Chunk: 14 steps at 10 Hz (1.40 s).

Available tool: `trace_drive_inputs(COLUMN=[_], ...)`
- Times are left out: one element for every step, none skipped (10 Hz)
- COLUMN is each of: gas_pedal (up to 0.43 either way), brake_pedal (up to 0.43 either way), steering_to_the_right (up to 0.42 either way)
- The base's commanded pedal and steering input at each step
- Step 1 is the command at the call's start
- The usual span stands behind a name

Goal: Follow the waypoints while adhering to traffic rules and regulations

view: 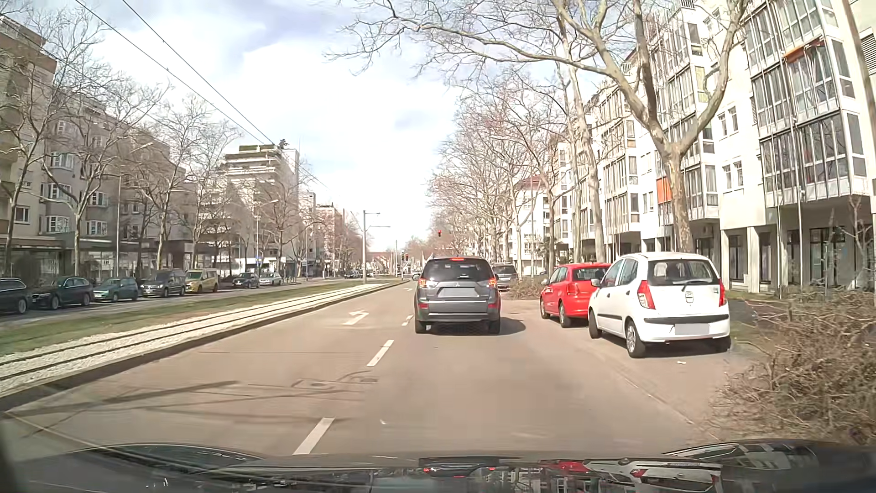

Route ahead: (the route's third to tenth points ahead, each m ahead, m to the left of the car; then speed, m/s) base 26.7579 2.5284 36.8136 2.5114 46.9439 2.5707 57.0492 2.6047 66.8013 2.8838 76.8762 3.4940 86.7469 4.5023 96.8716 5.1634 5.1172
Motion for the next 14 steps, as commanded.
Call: trace_drive_inputs(gas_pedal=[0.000,0.000,0.000,0.000,0.000,0.000,0.000,0.000,0.000,0.000,0.000,0.000,0.000,0.000], brake_pedal=[0.183,0.183,0.183,0.189,0.189,0.189,0.189,0.189,0.189,0.189,0.189,0.195,0.195,0.201], steering_to_the_right=[0.000,0.000,0.000,0.001,0.001,0.001,0.001,0.001,0.001,0.001,0.001,0.002,0.002,0.002])
